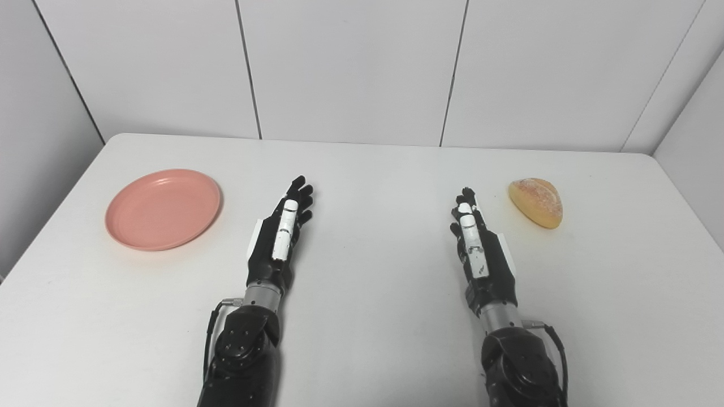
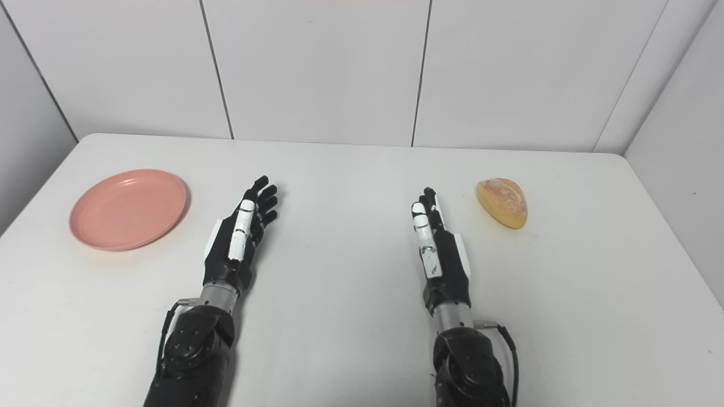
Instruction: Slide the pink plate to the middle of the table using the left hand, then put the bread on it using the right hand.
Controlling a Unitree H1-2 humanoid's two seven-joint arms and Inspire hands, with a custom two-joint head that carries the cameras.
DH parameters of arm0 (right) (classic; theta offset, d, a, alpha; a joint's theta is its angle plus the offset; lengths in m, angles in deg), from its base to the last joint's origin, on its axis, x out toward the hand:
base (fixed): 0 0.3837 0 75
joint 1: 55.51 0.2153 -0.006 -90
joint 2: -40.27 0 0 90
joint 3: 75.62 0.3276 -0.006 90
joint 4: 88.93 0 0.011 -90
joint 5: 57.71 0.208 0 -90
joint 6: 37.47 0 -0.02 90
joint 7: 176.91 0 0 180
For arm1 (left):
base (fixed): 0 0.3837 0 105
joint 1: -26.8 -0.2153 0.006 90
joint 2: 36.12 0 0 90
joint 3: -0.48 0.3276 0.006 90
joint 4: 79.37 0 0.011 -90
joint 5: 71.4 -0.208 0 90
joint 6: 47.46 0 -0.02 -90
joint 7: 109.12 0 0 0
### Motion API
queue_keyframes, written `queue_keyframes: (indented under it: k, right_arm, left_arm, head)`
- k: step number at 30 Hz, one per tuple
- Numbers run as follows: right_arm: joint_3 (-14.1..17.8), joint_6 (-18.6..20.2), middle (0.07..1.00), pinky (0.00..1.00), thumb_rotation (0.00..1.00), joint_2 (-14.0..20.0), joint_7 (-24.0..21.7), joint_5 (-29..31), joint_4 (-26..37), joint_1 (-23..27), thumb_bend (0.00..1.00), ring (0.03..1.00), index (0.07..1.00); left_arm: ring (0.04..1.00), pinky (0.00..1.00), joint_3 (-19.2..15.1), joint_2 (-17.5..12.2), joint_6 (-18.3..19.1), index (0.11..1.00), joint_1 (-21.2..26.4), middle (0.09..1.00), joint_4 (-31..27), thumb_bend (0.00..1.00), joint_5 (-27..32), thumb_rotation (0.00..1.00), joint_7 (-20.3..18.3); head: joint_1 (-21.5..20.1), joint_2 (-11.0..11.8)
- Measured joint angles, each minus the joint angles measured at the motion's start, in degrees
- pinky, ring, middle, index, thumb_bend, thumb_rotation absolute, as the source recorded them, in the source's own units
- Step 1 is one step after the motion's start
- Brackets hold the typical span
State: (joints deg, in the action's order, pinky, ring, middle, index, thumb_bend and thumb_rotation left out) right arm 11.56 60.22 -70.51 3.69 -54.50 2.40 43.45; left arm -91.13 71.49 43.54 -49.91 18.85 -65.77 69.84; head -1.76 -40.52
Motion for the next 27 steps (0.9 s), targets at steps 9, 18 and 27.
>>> queue_keyframes:
  k: [9,18,27]
  right_arm:
    - [-0.56,1.82,1.000,1.00,0.86,-0.36,0.10,0.81,3.06,-2.22,0.51,1.000,1.000]
    - [-0.70,1.66,1.000,1.00,0.86,-0.44,0.06,0.70,1.74,-2.53,0.55,1.000,1.000]
    - [-0.13,1.67,1.000,1.00,0.83,0.19,0.15,0.30,1.22,-0.99,0.49,1.000,1.000]
  left_arm:
    - [0.954,0.96,1.40,0.42,1.33,0.910,-3.76,0.943,-4.02,0.60,-0.03,0.98,-0.20]
    - [0.964,0.98,2.03,0.04,1.67,0.910,-4.04,0.950,-4.04,0.58,1.19,0.97,-1.45]
    - [0.960,0.96,2.18,-0.44,1.77,0.918,-4.01,0.948,-4.03,0.57,1.30,0.99,-2.42]
  head:
    - [0.00,0.00]
    - [-0.44,-0.09]
    - [0.52,0.52]
